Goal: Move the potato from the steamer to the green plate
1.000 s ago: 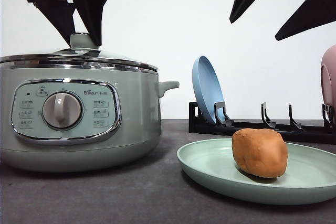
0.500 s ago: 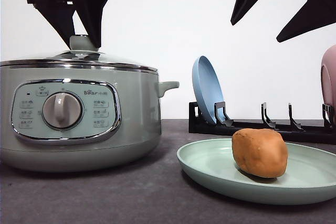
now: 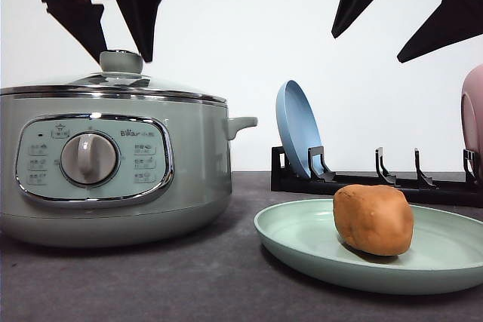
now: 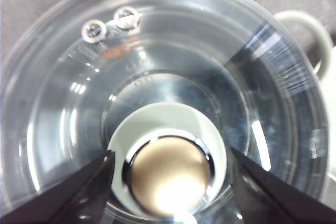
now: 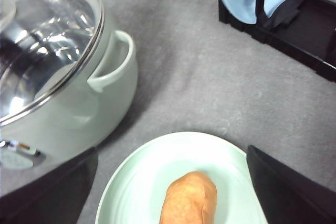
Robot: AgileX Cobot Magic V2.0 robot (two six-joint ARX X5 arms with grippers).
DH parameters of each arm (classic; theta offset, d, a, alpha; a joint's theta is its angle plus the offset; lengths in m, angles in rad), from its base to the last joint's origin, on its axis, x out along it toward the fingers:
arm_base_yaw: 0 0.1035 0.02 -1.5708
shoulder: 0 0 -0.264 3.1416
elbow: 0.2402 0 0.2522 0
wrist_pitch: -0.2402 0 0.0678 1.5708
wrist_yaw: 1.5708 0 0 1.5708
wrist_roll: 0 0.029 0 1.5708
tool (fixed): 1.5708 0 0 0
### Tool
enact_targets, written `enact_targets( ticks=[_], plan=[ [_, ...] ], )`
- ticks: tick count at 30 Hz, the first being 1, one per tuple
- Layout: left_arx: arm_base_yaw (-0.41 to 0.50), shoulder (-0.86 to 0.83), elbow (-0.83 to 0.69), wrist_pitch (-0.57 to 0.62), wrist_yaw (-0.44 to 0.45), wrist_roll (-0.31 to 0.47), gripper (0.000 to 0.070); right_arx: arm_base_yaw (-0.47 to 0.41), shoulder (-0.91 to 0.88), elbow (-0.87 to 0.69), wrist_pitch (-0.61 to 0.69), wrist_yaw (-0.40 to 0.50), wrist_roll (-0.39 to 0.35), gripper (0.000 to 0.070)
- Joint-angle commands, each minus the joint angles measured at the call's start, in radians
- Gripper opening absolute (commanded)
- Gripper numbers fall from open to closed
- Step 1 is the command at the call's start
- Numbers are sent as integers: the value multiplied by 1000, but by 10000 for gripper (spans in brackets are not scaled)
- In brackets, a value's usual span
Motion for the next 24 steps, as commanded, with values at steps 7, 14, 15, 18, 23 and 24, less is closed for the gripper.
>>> enact_targets(
  ticks=[7, 14, 15, 18, 23, 24],
  plan=[
    [-12, -110, 56, -6, 8, 2, 432, 6, 8, 15, -19, -83, -24, 576],
    [-21, -205, 56, -58, 144, -1, 432, 6, 8, 15, -43, -200, -24, 576],
    [-22, -216, 56, -68, 173, -1, 432, 6, 8, 15, -48, -217, -24, 576],
    [-31, -243, 56, -90, 241, -1, 432, 6, 8, 15, -70, -262, -24, 576],
    [-44, -272, 56, -130, 289, -1, 431, 6, 8, 15, -107, -323, -24, 576],
    [-49, -275, 56, -140, 290, -1, 431, 6, 8, 15, -116, -332, -24, 576]
  ],
)
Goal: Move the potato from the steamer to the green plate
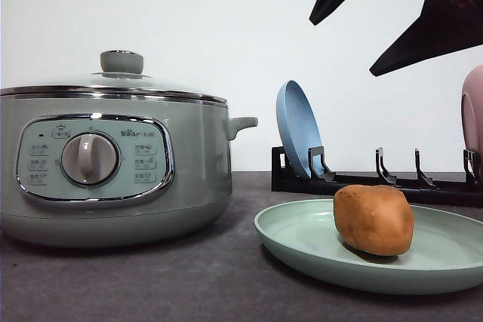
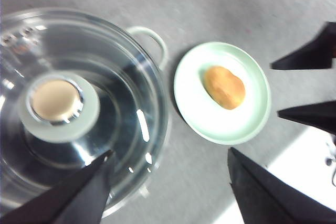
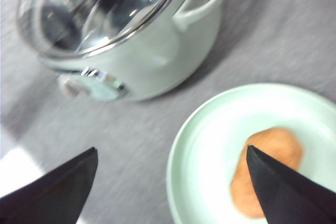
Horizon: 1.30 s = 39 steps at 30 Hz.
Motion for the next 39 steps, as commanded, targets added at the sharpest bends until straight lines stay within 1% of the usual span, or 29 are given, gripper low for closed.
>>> enact_targets(
  ticks=[1, 5, 10, 11, 12, 13, 14, 15, 17, 18, 19, 20, 27, 39],
  plan=[
    [-14, 7, 29, -11, 8, -1, 431, 6, 8, 15, -10, -15, -8, 576],
    [-29, 5, 29, -48, 9, 0, 428, 6, 8, 15, -48, -21, -10, 576],
    [-38, 5, 29, -55, 9, 0, 416, 6, 8, 15, -75, -20, -16, 575],
    [-38, 5, 29, -56, 9, 0, 399, 6, 8, 15, -79, -20, -16, 574],
    [-38, 5, 29, -57, 9, 0, 348, 6, 8, 15, -81, -20, -16, 568],
    [-38, 5, 29, -58, 9, 0, 295, 6, 8, 15, -82, -20, -16, 545],
    [-38, 5, 29, -59, 9, 0, 239, 6, 8, 15, -83, -20, -16, 504],
    [-38, 5, 29, -59, 9, 0, 177, 6, 8, 15, -85, -20, -16, 423],
    [-38, 5, 29, -59, 9, 3, 32, 6, 8, 15, -87, -19, -21, 208],
    [-38, 5, 29, -59, 9, 3, 9, 6, 8, 15, -87, -19, -29, 96],
    [-38, 5, 29, -59, 9, 3, 0, 6, 8, 15, -87, -19, -36, 30],
    [-38, 5, 29, -58, 9, 3, 0, 6, 8, 15, -87, -18, -42, 0],
    [-38, 5, 29, -38, 9, 2, 0, 6, 8, 15, -87, -17, -49, 0],
    [-38, 5, 29, -38, 9, 2, 0, 6, 8, 15, -87, -17, -49, 0]
  ],
)
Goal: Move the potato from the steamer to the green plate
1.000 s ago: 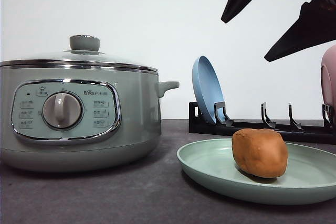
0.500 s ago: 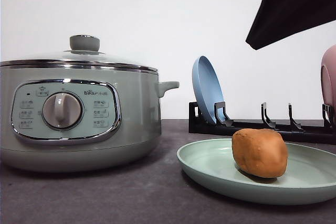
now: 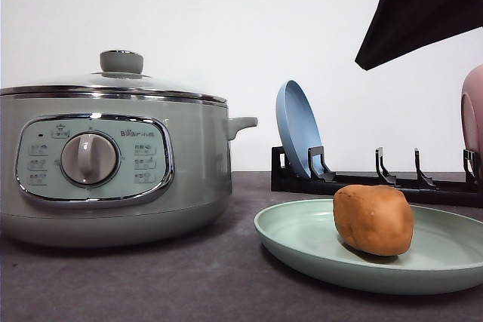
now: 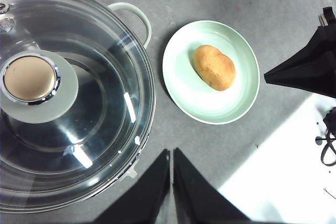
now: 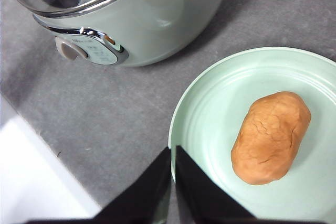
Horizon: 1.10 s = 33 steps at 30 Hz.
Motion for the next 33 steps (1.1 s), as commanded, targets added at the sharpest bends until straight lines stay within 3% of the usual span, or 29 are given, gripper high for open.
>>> enact_targets(
  ticks=[1, 8, 12, 15, 21, 28, 33],
  plan=[
    [-7, 7, 29, 5, 5, 2, 0, 6, 8, 15, 4, 0, -12, 0],
    [-6, 7, 29, 5, 4, 5, 0, 6, 8, 15, 5, 0, -11, 0],
    [13, -30, 28, 41, 0, 141, 0, 6, 8, 15, 5, 0, -12, 0],
    [61, -94, 18, 198, 0, 202, 0, 6, 8, 15, 5, 0, -11, 0],
    [222, -291, -116, 593, 0, 207, 0, 6, 8, 15, 5, 0, -12, 0],
    [435, -583, -466, 932, -12, 208, 0, 6, 8, 15, 5, 0, -12, 0],
    [523, -787, -780, 1149, -107, 208, 0, 6, 8, 15, 5, 0, -11, 0]
  ],
)
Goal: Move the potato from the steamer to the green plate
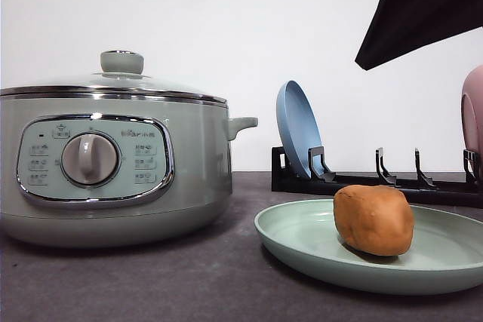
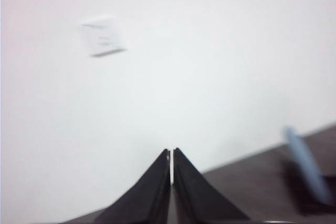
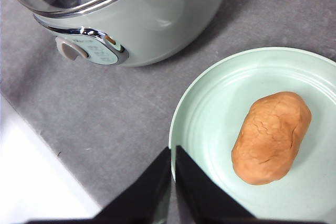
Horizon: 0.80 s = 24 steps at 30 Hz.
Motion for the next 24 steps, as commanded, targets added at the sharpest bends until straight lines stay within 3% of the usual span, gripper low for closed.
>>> enact_targets(
  ticks=[1, 7, 16, 24],
  plan=[
    [14, -53, -106, 73, -35, 15, 0, 6, 8, 15, 4, 0, -11, 0],
    [43, -239, -431, 205, -121, 11, 0, 6, 8, 15, 4, 0, -11, 0],
    [54, -443, -754, 214, -191, -29, 0, 6, 8, 15, 4, 0, -11, 0],
    [54, -561, -936, 203, -209, -51, 0, 6, 8, 15, 4, 0, -12, 0]
  ],
)
